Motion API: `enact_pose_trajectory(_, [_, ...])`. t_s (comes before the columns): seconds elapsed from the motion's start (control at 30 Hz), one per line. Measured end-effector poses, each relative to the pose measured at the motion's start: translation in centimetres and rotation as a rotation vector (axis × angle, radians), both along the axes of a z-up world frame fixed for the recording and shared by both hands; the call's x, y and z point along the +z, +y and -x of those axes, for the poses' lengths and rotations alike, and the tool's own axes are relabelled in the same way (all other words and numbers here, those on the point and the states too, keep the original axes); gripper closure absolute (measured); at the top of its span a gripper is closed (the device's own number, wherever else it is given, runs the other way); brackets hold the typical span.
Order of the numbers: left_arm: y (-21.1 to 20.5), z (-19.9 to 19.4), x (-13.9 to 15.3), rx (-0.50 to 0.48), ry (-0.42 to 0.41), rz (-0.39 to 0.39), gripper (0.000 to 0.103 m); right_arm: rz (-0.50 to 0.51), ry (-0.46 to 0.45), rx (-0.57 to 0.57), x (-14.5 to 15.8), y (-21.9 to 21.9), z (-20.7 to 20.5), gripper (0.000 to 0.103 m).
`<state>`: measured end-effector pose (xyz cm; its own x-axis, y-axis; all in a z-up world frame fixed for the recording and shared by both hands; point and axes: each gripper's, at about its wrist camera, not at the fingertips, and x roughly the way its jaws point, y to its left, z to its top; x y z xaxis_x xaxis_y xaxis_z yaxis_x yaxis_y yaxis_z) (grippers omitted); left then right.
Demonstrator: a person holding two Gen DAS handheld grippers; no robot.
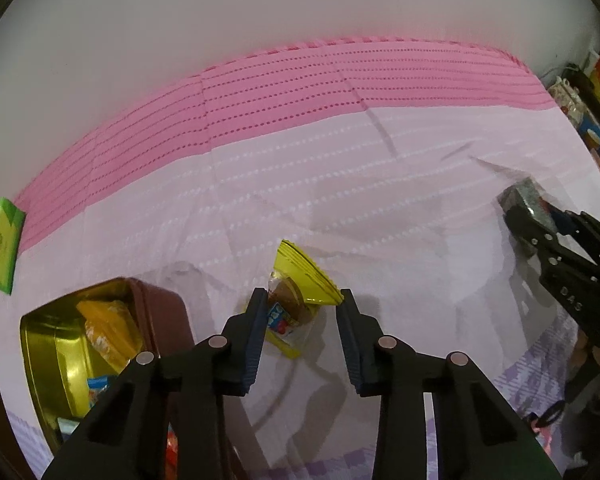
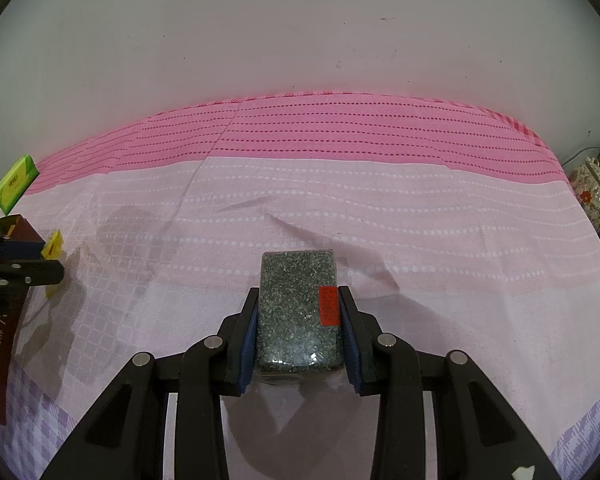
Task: Organize snacks
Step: 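Grasp the yellow-wrapped candy with the left gripper while the right gripper holds the grey pack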
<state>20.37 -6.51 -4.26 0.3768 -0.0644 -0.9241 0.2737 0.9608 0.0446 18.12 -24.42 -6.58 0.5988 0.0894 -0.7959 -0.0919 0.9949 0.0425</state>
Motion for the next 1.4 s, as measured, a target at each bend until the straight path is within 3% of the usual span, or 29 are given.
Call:
enact_pose_trajectory(0.43, [1.3,2.1,1.7,0.049,-0.017,0.044,0.074,0.011,0.000,0.001,-0.1,0.2,-0.1,0.069])
enact_pose_trajectory(0.57, [1.6,2.9,2.5,0.055,-0.012,0.077,0.083,0.015,0.000,0.002,0.0,0.2,0.0,0.069])
enact_pose_trajectory(0.63, [1.7,3.2,2.8,0.050,-0.014,0.092,0.094,0.016,0.000,0.002,-0.1,0.2,-0.1,0.069])
enact_pose_trajectory(0.83, [1.5,4.3,3.8,0.025,-0.026,0.105,0.094,0.018,0.000,0.002,-0.1,0.2,-0.1,0.069])
enact_pose_trajectory(0.9, [1.3,4.2,3.6,0.024,-0.030,0.070,0.093,0.018,0.000,0.002,-0.1,0.1,-0.1,0.069])
enact_pose_trajectory(1.0, [1.3,3.7,2.7,0.002,0.017,0.057,0.090,0.018,0.000,0.002,-0.1,0.1,-0.1,0.069])
enact_pose_trajectory(1.1, [1.3,3.4,1.6,-0.025,0.066,0.038,0.076,0.017,0.000,0.002,-0.1,0.2,-0.1,0.069])
enact_pose_trajectory(1.4, [0.5,2.0,-0.4,-0.082,0.100,-0.032,0.076,0.011,0.000,0.003,0.0,0.1,-0.1,0.069])
